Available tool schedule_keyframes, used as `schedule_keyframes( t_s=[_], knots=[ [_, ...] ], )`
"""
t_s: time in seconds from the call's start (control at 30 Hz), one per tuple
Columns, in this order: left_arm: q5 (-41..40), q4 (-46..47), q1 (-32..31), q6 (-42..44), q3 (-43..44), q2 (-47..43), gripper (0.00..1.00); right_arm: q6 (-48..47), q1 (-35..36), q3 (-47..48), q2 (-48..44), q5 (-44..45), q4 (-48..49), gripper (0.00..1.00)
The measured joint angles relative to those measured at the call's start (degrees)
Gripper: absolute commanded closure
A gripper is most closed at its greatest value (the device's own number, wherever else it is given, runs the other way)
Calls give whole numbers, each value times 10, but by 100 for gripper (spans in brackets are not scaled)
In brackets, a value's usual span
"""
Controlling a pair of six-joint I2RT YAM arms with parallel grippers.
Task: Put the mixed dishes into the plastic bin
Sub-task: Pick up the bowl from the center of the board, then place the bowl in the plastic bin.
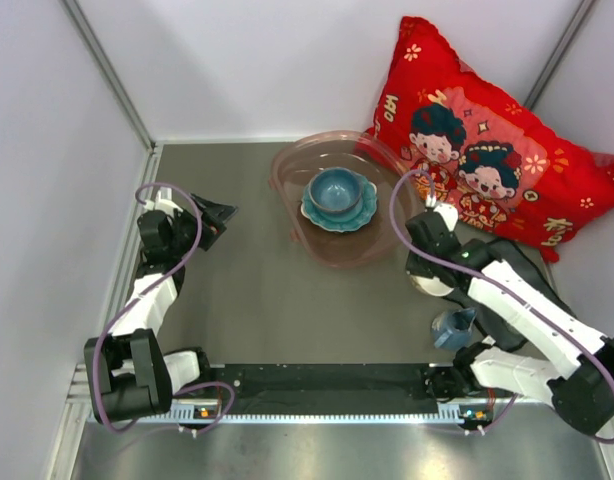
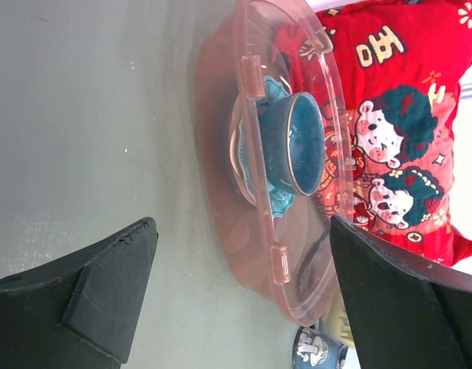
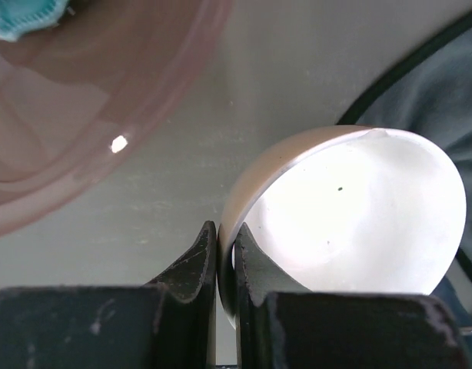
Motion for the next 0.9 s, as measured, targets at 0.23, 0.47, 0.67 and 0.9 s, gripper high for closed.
schedule_keyframes(
  t_s=[0.23,0.47,0.67,0.9],
  knots=[
    [1,6,0,-4,0,0,3,-42,0,102,2,18,-36,100],
    [12,9,0,-8,0,11,3,-175,0,377,149,-23,-45,100],
    [13,7,0,-8,0,11,3,-290,1,613,321,-80,-54,100],
    [15,-5,0,-7,0,3,3,-377,1,675,454,-108,-57,100]
  ],
)
